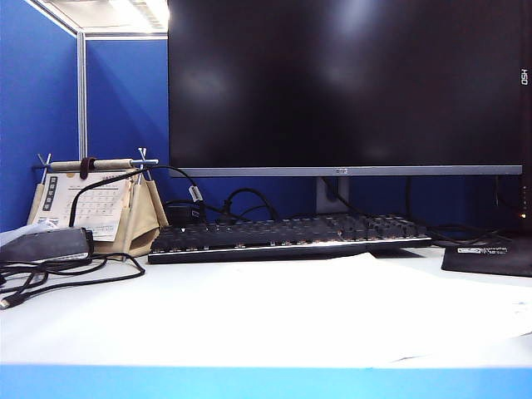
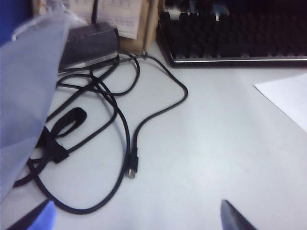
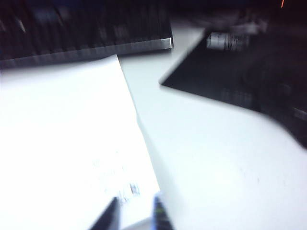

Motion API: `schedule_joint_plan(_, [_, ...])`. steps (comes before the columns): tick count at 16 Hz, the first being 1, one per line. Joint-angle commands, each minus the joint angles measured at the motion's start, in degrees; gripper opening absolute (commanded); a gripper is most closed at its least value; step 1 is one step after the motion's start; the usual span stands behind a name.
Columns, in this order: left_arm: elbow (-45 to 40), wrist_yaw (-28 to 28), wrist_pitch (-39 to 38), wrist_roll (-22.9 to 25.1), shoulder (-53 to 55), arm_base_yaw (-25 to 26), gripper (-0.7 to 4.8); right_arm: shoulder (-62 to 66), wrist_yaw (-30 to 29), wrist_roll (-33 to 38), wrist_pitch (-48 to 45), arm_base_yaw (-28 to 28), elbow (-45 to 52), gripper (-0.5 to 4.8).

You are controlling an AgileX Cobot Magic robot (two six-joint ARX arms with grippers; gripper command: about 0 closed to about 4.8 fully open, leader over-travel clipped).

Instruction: Put a wrinkled paper upside down.

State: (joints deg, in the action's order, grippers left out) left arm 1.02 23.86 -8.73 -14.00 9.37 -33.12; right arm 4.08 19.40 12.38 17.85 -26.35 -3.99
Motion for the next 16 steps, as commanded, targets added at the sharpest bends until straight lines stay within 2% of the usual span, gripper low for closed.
schedule_joint_plan(1, [-0.5, 0.7, 0.2, 0.0, 0.0, 0.0, 4.65, 0.4, 0.2, 1.3, -1.9, 0.1, 1.7, 0.84])
schedule_joint_plan(3, [-0.5, 0.0, 0.3, 0.0, 0.0, 0.0, 4.65, 0.6, 1.5, 1.3, -1.9, 0.0, 1.7, -0.09])
schedule_joint_plan(16, [-0.4, -1.1, 0.3, 0.0, 0.0, 0.0, 4.65, 0.6, 0.2, 1.3, -1.9, -0.1, 1.7, -0.05])
